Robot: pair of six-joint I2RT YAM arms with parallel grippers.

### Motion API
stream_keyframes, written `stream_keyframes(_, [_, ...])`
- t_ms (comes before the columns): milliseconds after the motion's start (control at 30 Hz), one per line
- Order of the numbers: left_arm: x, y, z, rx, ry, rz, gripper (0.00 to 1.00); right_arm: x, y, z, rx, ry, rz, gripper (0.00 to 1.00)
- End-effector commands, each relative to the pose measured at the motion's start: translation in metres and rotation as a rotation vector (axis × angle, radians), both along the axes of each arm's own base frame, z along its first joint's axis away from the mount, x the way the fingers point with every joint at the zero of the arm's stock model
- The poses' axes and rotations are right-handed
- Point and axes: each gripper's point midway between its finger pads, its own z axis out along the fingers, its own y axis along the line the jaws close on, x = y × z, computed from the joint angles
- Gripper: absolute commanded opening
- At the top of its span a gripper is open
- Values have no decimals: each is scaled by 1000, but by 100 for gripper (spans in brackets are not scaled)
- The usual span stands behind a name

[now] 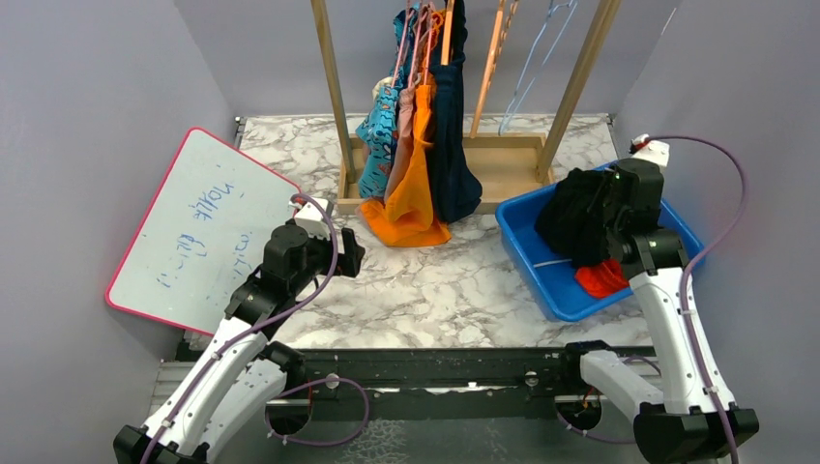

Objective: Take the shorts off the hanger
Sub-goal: Place the shorts in the basket.

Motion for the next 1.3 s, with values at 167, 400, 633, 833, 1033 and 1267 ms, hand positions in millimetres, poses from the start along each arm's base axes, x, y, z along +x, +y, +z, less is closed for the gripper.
stream_keyframes(167, [2,3,9,-3,-24,25,97,-7,-61,95,-123,-314,-357,2])
stream_keyframes(400, [3,3,5,8,-15,27,97,0,-68,3,-111,-183,-412,2])
stream_keyframes(633, [5,2,2,17,-5,23,97,5,-83,-128,48,116,-396,5])
stream_keyframes(833, [8,1,-3,32,9,16,98,4,-76,-160,149,179,-373,77])
stream_keyframes(1033, [10,-3,-7,39,32,1,98,5,-80,-115,146,140,-396,88])
stream_keyframes(1267, [9,-1,-1,27,6,9,98,-1,-77,-33,126,-44,-347,92])
